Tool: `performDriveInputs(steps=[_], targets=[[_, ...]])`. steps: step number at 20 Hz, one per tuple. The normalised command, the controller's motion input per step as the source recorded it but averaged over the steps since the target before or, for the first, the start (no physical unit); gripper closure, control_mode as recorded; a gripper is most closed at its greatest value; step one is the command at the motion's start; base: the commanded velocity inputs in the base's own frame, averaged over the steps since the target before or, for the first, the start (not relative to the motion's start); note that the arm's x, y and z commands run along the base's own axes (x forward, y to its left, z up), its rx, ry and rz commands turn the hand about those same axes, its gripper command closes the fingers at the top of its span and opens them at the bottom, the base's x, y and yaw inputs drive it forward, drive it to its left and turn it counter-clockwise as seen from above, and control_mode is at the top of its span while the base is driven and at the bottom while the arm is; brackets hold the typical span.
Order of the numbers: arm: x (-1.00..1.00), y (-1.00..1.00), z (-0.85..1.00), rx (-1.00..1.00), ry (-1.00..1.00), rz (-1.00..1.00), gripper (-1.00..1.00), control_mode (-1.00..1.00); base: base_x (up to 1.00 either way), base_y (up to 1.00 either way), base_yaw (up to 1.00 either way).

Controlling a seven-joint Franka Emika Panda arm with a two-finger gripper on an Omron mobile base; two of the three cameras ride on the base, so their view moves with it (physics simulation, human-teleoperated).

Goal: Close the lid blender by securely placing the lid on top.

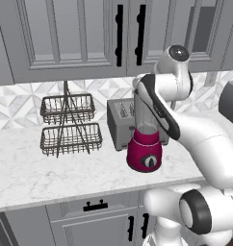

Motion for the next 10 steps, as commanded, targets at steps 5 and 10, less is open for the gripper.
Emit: performDriveInputs(steps=[5,10], targets=[[-0.69,0.0,-0.01,0.0,0.07,0.0,-1.0,-1.0,0.0,0.0,0.0],[-0.9,-0.05,0.0,0.0,0.05,0.0,-1.0,-1.0,0.0,0.0,0.0]])
